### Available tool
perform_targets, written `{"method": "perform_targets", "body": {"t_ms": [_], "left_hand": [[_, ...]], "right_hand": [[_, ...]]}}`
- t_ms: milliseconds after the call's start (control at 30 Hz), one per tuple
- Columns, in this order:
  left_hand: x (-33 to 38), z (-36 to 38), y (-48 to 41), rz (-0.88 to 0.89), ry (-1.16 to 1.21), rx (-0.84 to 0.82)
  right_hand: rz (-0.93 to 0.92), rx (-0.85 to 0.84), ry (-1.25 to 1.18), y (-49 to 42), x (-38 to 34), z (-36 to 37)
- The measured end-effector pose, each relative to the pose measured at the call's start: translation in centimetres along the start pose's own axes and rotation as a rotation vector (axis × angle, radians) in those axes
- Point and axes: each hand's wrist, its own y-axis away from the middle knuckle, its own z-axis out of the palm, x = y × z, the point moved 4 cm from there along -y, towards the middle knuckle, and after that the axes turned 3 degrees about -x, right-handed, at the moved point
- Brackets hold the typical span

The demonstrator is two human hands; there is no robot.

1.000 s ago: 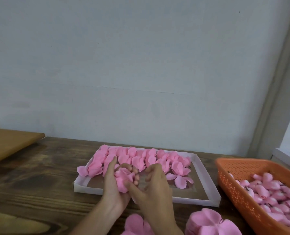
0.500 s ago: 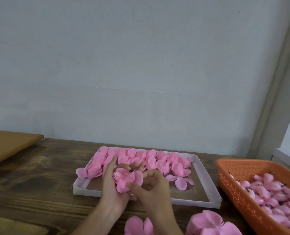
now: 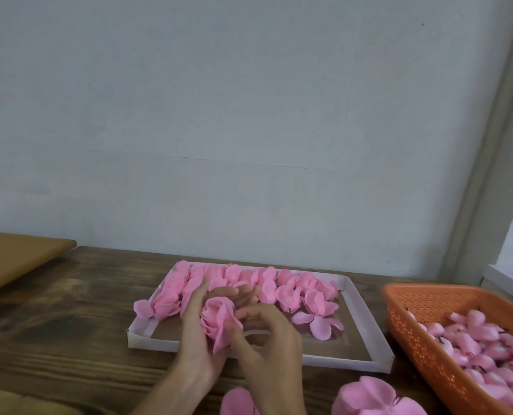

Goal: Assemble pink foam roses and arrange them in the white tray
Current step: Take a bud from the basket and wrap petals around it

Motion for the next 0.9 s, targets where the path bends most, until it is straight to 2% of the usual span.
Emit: {"method": "perform_targets", "body": {"t_ms": [200, 400, 733, 900], "left_hand": [[-0.9, -0.1, -0.6, -0.043, 0.070, -0.025], [-1.6, -0.6, -0.6, -0.041, 0.064, 0.015], [-0.7, -1.1, -0.8, -0.038, 0.086, 0.081], [-0.1, -0.7, -0.6, -0.145, 0.214, 0.067]], "right_hand": [[-0.119, 0.040, 0.125, 0.0, -0.2, 0.0], [-0.090, 0.098, 0.269, 0.0, 0.1, -0.1], [-0.070, -0.160, 0.133, 0.1, -0.9, 0.5], [-0.015, -0.287, -0.039, -0.1, -0.8, 0.8]]}}
